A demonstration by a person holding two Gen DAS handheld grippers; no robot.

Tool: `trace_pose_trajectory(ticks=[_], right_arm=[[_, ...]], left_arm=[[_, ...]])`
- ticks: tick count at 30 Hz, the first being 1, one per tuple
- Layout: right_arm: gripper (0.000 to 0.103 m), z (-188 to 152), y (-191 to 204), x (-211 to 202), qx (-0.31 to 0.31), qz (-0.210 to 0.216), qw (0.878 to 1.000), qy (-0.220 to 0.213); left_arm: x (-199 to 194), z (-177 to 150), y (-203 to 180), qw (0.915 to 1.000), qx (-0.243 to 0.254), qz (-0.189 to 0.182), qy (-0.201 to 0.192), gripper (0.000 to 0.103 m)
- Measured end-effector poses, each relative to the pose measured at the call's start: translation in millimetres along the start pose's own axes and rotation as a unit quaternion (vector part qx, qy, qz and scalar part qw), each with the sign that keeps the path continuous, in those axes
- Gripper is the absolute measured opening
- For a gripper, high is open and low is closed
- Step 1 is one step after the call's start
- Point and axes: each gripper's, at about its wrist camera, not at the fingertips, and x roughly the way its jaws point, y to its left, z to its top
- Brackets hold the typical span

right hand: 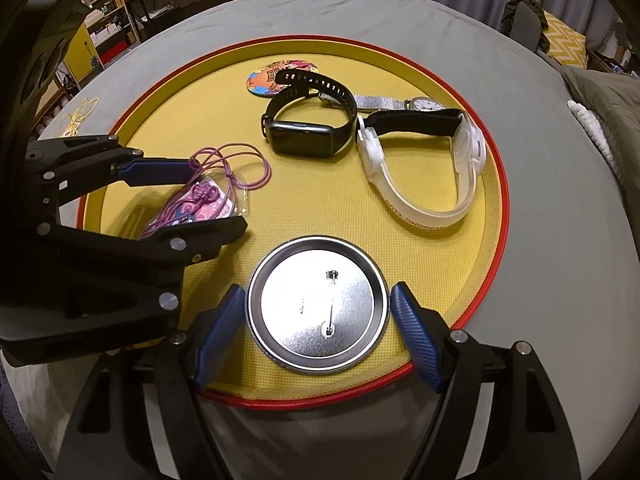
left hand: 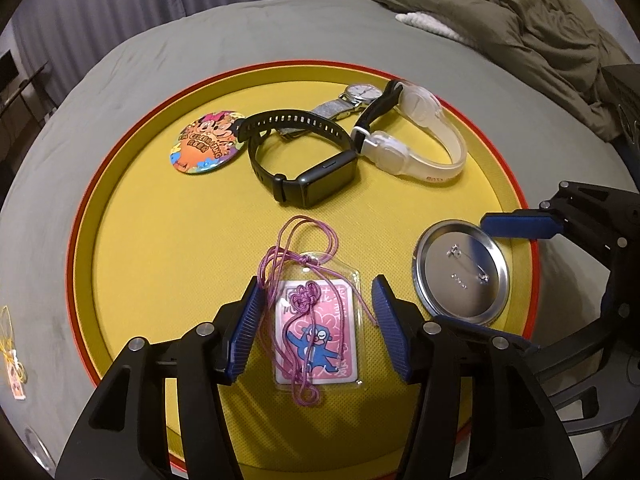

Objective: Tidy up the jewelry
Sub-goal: 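Lower both items onto the yellow lining and open both tools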

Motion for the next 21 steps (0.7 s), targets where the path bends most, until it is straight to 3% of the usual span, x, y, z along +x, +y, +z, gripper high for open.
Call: trace_pose_trajectory(ticks=[10,13,21], right_arm=[[0.077,2.5,2.3,2.3,0.002,0.001,1.000,0.001],[0.086,5.2,6.3,5.3,-0.001,0.003,1.000,0.007],[0.088,8.9,12.8,7.8,0.003,-0.007,1.000,0.011]], left_arm=[[-5.7,-2.6,8.1,0.9999,-0.004,0.005,0.012,0.060],[-12.8,-4.4,11.7,0.9999,0.000,0.011,0.006,0.065],[-48.5,-5.9,24.9,0.9995,0.005,0.027,-0.016,0.076]])
